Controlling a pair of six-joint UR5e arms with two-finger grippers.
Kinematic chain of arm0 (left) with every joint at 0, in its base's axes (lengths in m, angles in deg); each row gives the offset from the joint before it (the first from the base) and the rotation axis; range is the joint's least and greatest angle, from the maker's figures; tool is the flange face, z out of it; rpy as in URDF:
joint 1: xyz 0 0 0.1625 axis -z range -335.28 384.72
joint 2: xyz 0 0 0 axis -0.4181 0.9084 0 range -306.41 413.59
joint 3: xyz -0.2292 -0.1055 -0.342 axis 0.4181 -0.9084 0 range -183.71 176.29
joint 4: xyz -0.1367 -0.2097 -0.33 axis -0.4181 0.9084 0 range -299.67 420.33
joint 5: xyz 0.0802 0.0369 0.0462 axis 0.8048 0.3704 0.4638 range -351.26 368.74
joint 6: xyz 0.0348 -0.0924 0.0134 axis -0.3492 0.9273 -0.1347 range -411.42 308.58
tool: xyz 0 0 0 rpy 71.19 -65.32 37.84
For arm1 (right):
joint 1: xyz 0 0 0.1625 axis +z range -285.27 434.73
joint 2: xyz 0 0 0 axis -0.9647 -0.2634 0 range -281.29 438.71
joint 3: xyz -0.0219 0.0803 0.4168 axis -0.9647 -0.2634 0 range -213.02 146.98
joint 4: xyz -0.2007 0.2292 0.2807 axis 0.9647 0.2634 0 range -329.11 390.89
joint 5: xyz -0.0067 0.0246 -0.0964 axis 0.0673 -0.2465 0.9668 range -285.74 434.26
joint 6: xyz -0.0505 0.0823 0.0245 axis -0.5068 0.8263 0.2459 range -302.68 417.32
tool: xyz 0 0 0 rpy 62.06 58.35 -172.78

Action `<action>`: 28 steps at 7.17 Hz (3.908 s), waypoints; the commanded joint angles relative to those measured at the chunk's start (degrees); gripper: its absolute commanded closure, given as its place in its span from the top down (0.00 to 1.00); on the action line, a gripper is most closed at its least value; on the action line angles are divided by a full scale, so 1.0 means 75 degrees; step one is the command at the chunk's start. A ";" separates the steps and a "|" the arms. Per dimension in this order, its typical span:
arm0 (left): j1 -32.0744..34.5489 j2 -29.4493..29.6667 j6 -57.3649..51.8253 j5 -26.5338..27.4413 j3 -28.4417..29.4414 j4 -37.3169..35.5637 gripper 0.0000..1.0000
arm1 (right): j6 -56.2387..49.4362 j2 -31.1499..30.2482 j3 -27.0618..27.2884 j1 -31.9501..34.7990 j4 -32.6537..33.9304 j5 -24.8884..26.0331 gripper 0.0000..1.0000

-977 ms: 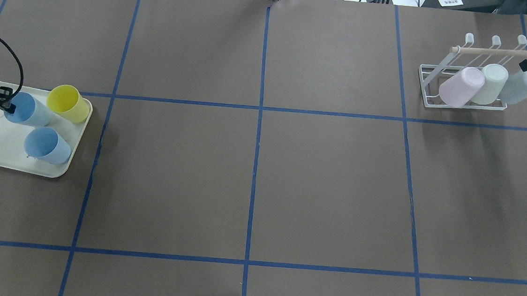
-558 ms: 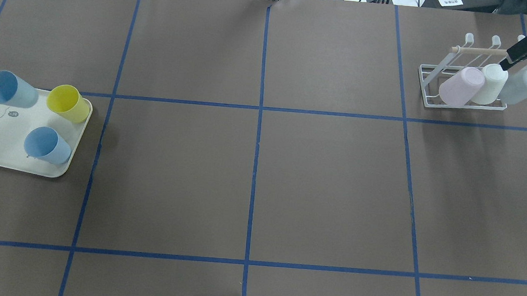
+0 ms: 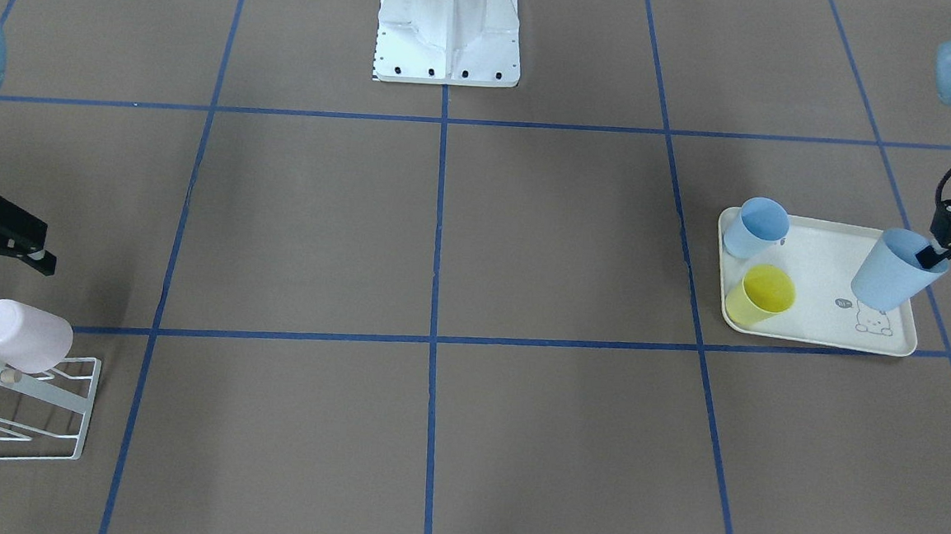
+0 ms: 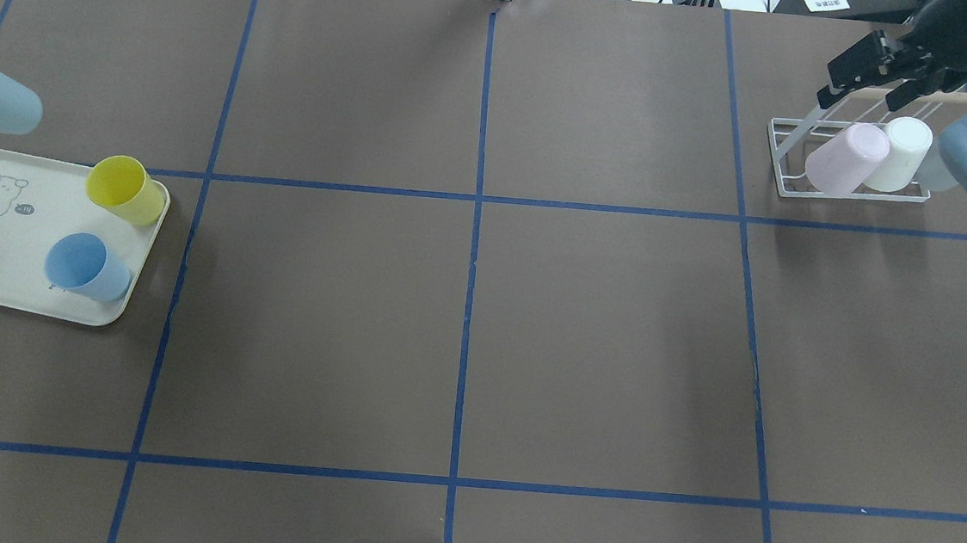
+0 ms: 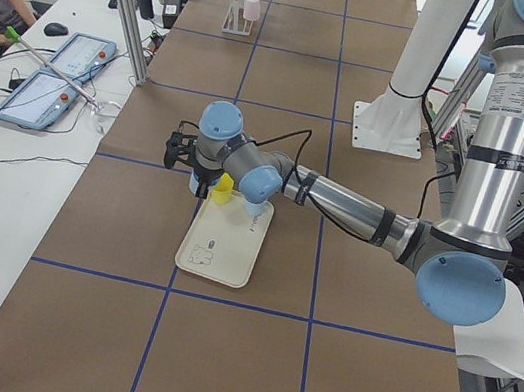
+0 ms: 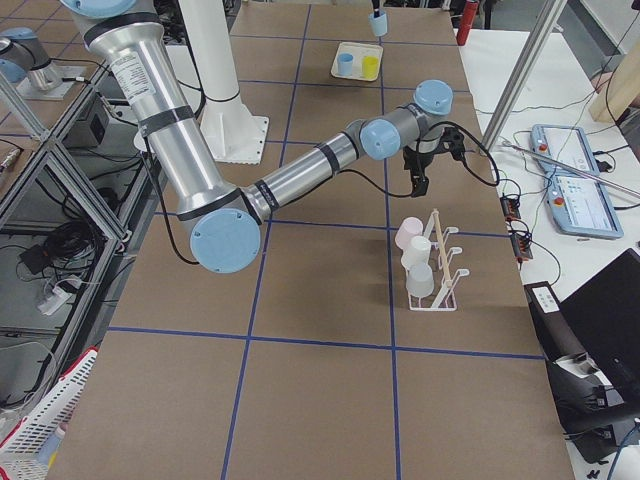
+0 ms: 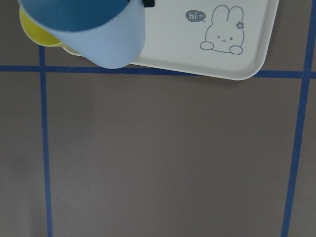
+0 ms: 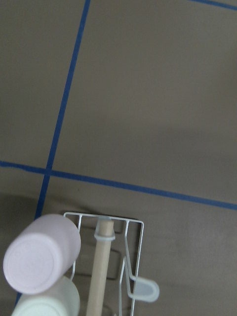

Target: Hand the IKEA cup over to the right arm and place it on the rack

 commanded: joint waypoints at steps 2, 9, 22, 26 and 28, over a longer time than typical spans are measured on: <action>-0.0412 0.0519 0.2764 -0.0197 -0.0959 0.0154 0.00 | 0.3932 0.0003 0.0434 -0.1003 -0.2739 0.0047 0.99; -0.3286 0.2033 0.8667 -0.0033 -0.0601 0.5331 0.00 | 0.9106 0.0061 0.0376 -0.2058 -0.8447 0.0362 0.97; -0.5853 0.2723 1.2816 0.3893 -0.0364 1.0070 0.00 | 1.1645 0.0342 0.0375 -0.4147 -1.3252 0.2930 0.99; -0.5982 0.2759 1.2804 0.3893 -0.0329 1.0070 0.00 | 1.1669 0.0366 0.0317 -0.4287 -1.3684 0.2977 0.99; -0.6088 0.2771 1.2792 0.3893 -0.0340 1.0070 0.00 | 1.1680 0.0377 0.0317 -0.4288 -1.3697 0.2989 0.99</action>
